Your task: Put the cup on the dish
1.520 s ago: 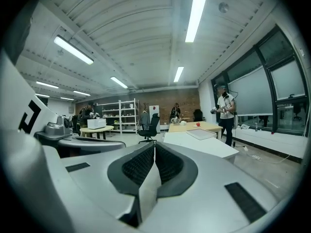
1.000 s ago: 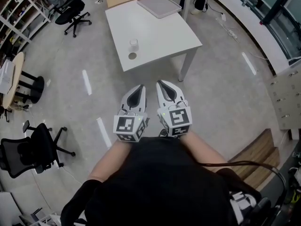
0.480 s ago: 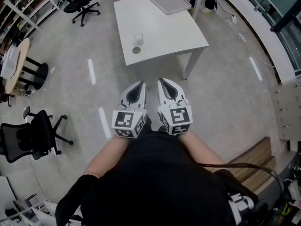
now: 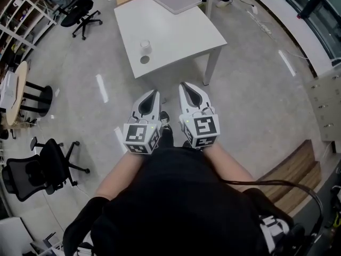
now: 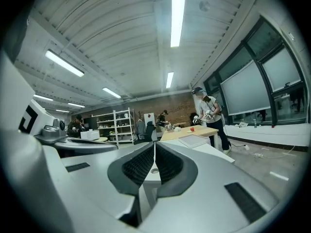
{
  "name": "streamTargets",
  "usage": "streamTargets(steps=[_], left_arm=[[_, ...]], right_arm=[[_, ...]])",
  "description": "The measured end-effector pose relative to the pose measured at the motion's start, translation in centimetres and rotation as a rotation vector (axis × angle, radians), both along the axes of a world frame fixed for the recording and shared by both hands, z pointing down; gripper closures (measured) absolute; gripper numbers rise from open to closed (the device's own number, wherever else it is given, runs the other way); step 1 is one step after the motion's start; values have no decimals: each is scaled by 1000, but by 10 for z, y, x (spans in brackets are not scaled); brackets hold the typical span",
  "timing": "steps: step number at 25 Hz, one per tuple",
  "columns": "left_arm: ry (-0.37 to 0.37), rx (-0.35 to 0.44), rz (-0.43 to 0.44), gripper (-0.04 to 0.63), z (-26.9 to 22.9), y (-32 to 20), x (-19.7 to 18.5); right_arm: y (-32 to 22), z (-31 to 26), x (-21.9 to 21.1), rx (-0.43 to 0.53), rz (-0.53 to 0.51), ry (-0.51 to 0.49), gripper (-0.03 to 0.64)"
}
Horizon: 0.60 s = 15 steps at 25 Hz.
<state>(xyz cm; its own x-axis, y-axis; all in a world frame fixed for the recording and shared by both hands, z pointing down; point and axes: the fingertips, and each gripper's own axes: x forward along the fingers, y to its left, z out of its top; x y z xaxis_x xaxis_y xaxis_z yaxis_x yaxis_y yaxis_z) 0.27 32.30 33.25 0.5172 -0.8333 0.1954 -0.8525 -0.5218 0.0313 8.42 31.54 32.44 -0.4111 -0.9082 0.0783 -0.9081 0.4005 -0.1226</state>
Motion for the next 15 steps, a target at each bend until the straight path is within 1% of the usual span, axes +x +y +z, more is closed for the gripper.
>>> streamTargets(steps=[4,10,15], left_arm=[[-3,14,15,588,3,-8,9],[16,-4,24,588,11,-31,10],[22,-19,27,588,17,-49,10]], right_arm=[[-8,8,6,-12,13,-1,603],[-26,10,7,-15,19,28,603],[-45,17,4,-36,18,36,603]])
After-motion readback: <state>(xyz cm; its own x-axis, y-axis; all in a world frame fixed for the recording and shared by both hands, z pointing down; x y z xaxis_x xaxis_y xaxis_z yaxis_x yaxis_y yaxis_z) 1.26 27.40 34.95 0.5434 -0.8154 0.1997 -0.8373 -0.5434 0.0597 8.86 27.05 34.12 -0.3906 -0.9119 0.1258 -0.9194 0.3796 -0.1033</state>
